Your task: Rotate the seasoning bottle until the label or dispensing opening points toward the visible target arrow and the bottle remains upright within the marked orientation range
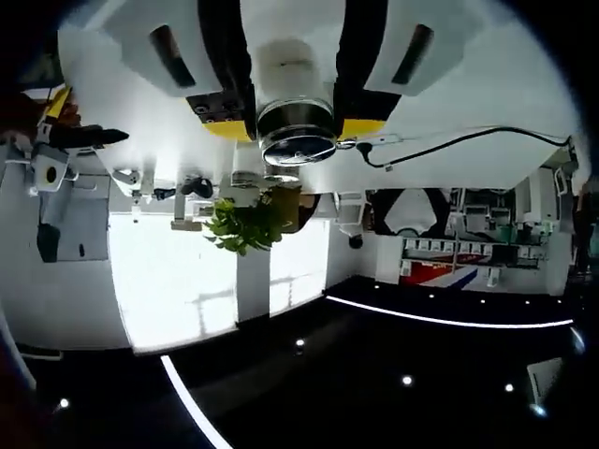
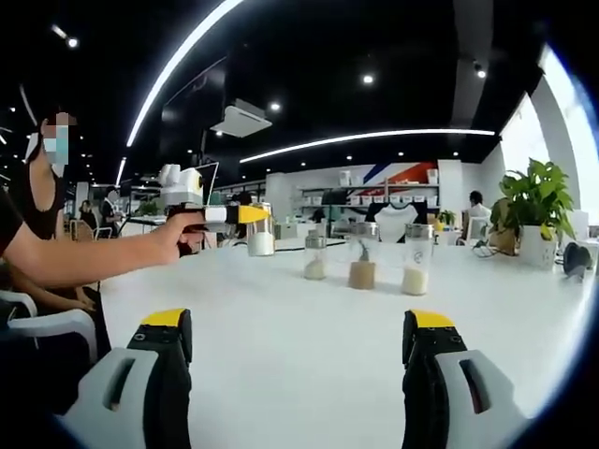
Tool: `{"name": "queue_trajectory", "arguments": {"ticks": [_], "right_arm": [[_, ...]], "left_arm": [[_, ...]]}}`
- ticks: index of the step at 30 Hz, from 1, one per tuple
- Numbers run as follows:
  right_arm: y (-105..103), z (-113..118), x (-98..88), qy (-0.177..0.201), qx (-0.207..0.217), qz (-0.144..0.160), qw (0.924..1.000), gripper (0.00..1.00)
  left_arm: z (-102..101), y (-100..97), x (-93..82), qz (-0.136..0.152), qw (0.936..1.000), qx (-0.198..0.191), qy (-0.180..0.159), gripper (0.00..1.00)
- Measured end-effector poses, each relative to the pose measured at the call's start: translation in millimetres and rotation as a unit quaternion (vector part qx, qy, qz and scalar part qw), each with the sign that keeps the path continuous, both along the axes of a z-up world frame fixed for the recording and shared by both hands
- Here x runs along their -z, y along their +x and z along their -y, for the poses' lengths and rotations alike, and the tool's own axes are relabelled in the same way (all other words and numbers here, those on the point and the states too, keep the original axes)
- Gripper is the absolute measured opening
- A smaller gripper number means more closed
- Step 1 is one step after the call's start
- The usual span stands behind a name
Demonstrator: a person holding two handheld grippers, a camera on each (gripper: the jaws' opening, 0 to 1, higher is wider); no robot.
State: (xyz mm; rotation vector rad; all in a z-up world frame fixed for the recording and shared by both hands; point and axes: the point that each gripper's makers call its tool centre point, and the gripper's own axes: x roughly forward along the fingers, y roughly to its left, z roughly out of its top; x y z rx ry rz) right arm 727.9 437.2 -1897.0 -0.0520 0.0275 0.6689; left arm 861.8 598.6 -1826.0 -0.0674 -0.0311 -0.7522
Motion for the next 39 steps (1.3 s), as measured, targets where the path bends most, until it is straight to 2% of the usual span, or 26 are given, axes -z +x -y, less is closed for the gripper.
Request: {"name": "queue_trajectory", "arguments": {"ticks": [5, 9, 15, 23, 30, 36, 39], "right_arm": [[-3, -6, -4.5, -0.002, -0.012, 0.009, 0.9999, 0.92], [-6, -12, -4.9, 0.006, -0.022, 0.006, 0.9997, 0.9], [-8, -21, -4.8, 0.001, -0.033, 0.008, 0.9994, 0.89], [-16, -35, -5.3, -0.001, -0.056, 0.015, 0.9983, 0.83], [-23, -47, -7.6, 0.003, -0.077, 0.024, 0.9967, 0.74], [-29, -57, -10.5, 0.007, -0.096, 0.035, 0.9947, 0.63], [-34, -62, -13.3, 0.012, -0.108, 0.04, 0.9932, 0.55]], "left_arm": [[10, -21.8, -0.1, 0.002, 0.9995, 0.032, 0.003, 0.34], [13, -38.7, -2.6, 0.019, 0.9992, 0.035, 0.001, 0.34], [18, -58.4, -4.6, 0.025, 0.9985, 0.048, -0.005, 0.33], [40, -93.6, 1.8, 0.012, 0.9969, 0.078, -0.006, 0.34], [51, -113.6, 6.9, 0.014, 0.9959, 0.088, -0.012, 0.34], [66, -135.5, 6.3, 0.01, 0.9903, 0.136, -0.025, 0.34], [77, -148.7, 10.7, 0.012, 0.9862, 0.165, -0.011, 0.34]]}}
